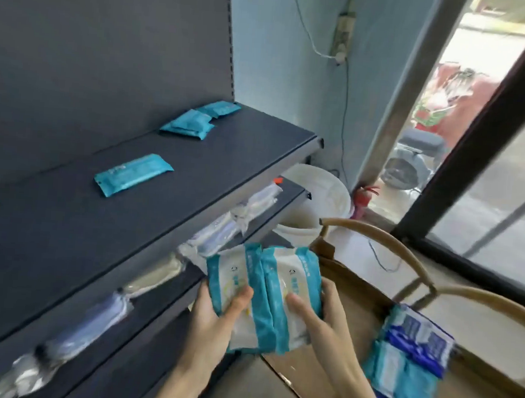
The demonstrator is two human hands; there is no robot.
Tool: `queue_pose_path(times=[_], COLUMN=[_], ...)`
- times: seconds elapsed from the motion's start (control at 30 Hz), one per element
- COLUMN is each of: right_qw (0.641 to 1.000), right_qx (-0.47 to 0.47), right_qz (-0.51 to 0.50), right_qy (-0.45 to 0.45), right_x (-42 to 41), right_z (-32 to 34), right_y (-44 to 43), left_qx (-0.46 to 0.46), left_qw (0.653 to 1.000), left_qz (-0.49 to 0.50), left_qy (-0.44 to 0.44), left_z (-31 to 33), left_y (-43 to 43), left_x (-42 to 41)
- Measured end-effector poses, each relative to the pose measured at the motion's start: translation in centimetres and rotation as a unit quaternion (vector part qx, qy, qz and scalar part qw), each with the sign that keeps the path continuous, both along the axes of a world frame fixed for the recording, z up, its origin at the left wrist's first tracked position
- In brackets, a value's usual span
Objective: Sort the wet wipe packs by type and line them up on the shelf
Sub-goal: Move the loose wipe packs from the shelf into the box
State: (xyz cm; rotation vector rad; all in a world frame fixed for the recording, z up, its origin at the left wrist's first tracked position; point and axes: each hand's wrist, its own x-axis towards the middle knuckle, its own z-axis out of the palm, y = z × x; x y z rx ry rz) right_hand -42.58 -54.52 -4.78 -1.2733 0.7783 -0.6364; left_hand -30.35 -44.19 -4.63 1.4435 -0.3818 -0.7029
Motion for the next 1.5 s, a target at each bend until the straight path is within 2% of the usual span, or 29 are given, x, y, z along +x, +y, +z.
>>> queue_pose_path(times=[0.13,0.3,0.4,0.63,0.9,1.13,1.2,1.3,1.33,1.43,1.5], right_qw=[0.996,0.971,0.948,0.919,0.899,0.891,0.888,0.860,0.857,0.873,0.875], right_qx=[0.027,0.103,0.141,0.170,0.228,0.268,0.235,0.164,0.149,0.171,0.174], right_qz=[-0.056,-0.184,-0.257,-0.272,-0.209,-0.187,-0.173,-0.186,-0.196,-0.191,-0.167], right_qy=[0.071,0.109,0.125,0.227,0.310,0.317,0.355,0.446,0.453,0.414,0.420], right_x=[-8.6,-19.1,-25.1,-34.6,-36.6,-34.1,-33.1,-31.6,-31.2,-30.8,-31.1], right_z=[-2.4,-6.3,-10.1,-19.4,-30.1,-40.0,-42.7,-45.0,-45.3,-45.7,-46.1], right_y=[-1.7,-3.5,-4.5,-8.5,-11.2,-11.4,-10.9,-9.8,-9.4,-8.7,-8.6], left_qx=[0.030,0.067,0.115,0.255,0.367,0.385,0.405,0.453,0.453,0.427,0.416], left_qw=[0.992,0.960,0.944,0.917,0.889,0.875,0.863,0.817,0.813,0.837,0.846], left_qz=[-0.121,-0.273,-0.305,-0.302,-0.268,-0.292,-0.299,-0.285,-0.277,-0.291,-0.305], left_qy=[0.004,0.014,0.042,0.056,0.055,0.021,-0.036,-0.214,-0.237,-0.179,-0.135], left_z=[-2.1,-5.7,-9.3,-20.2,-30.6,-39.9,-42.7,-44.9,-45.2,-45.9,-46.3], left_y=[-3.3,-8.3,-11.0,-16.1,-18.4,-19.3,-19.2,-18.6,-18.2,-17.4,-17.1], left_x=[-5.9,-14.9,-20.7,-30.1,-32.4,-30.6,-30.2,-30.5,-30.7,-30.8,-30.5])
